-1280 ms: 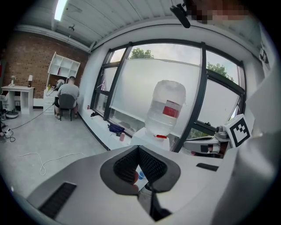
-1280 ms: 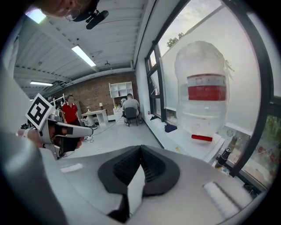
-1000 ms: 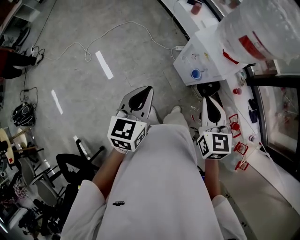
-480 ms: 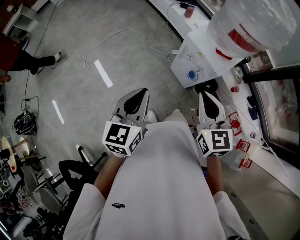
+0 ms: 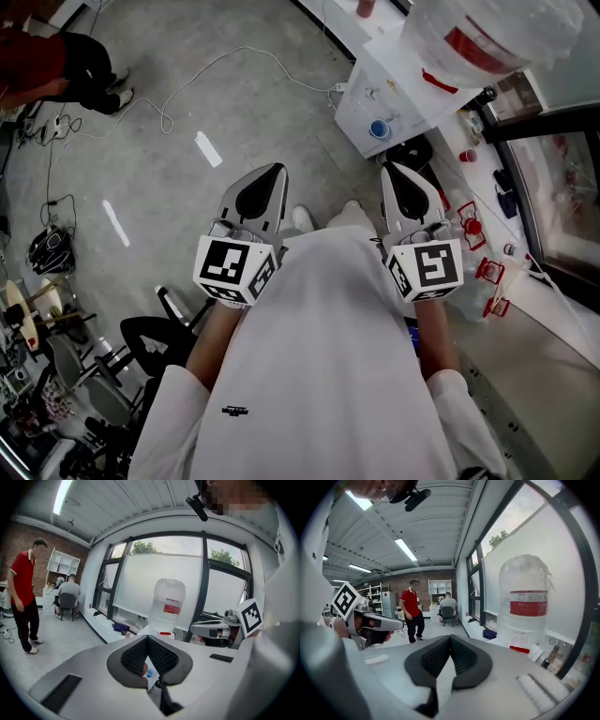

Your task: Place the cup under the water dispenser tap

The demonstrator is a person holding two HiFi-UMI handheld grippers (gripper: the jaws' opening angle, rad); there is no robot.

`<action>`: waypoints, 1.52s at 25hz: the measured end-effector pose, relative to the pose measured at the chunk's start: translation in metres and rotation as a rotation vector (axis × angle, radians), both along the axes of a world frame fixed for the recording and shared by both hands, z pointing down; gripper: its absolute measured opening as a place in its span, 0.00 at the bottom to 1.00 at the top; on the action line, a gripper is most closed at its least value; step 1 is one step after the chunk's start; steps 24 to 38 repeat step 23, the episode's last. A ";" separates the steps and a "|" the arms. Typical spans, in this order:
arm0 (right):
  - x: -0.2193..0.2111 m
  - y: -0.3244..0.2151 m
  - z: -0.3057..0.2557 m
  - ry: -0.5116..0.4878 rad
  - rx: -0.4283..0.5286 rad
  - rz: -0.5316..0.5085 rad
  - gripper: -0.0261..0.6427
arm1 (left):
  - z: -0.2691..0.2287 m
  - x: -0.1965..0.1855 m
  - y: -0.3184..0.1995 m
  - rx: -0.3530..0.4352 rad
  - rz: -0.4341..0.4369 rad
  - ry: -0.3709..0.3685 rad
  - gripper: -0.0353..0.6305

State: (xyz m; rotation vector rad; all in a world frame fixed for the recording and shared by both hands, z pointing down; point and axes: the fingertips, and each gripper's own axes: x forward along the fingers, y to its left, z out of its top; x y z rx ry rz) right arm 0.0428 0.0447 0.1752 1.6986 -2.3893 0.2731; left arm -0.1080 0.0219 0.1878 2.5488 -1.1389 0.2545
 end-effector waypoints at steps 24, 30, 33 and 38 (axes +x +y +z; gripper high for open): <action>-0.019 0.006 -0.001 0.002 -0.008 -0.073 0.05 | 0.000 0.003 -0.001 0.002 0.012 0.015 0.06; -0.019 0.006 -0.001 0.002 -0.008 -0.073 0.05 | 0.000 0.003 -0.001 0.002 0.012 0.015 0.06; -0.019 0.006 -0.001 0.002 -0.008 -0.073 0.05 | 0.000 0.003 -0.001 0.002 0.012 0.015 0.06; -0.019 0.006 -0.001 0.002 -0.008 -0.073 0.05 | 0.000 0.003 -0.001 0.002 0.012 0.015 0.06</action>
